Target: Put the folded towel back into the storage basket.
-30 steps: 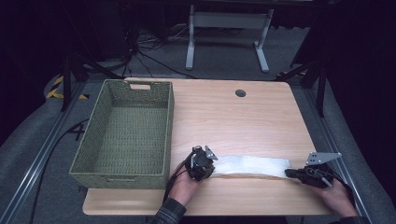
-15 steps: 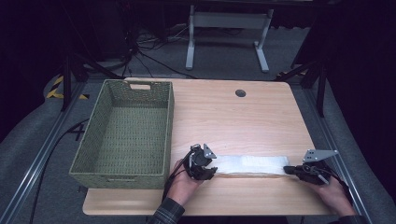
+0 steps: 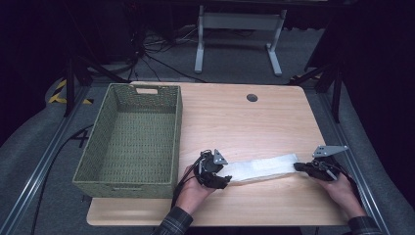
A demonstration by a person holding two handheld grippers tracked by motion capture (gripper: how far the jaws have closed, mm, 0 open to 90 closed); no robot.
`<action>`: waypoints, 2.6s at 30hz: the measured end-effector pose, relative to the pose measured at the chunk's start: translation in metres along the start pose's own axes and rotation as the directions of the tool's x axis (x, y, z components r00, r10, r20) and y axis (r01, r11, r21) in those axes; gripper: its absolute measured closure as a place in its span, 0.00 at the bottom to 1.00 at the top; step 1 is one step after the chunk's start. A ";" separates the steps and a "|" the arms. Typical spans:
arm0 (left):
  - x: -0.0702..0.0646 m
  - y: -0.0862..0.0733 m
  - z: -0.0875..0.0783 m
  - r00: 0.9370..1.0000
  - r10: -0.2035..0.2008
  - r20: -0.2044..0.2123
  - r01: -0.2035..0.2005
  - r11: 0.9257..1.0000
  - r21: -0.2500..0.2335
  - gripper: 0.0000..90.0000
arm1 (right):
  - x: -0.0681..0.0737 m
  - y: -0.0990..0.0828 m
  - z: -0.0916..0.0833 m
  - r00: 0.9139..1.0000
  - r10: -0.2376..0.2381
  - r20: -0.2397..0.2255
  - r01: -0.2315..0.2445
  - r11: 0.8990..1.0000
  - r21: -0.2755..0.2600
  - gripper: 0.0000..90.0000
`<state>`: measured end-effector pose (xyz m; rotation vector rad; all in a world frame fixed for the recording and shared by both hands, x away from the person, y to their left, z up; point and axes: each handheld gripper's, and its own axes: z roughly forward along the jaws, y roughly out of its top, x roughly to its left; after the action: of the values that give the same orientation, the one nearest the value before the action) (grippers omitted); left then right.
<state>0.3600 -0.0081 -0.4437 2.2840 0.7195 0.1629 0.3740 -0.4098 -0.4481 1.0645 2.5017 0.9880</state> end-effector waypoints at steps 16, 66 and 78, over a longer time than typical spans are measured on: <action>0.001 0.004 0.002 1.000 0.004 -0.007 -0.004 1.000 -0.013 0.45 | -0.025 0.029 0.024 1.000 0.008 0.004 -0.008 1.000 -0.002 1.00; 0.022 0.026 0.034 1.000 -0.021 0.007 0.021 0.996 0.084 0.99 | 0.033 0.060 0.061 0.982 -0.105 -0.159 0.103 0.994 -0.021 1.00; 0.008 0.023 0.035 0.997 -0.005 0.080 -0.003 0.995 0.096 0.99 | 0.033 0.069 0.071 0.984 -0.125 -0.130 0.124 0.992 -0.015 1.00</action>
<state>0.3878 -0.0386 -0.4541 2.3670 0.7001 0.0365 0.4211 -0.3169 -0.4526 0.8542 2.6305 1.0598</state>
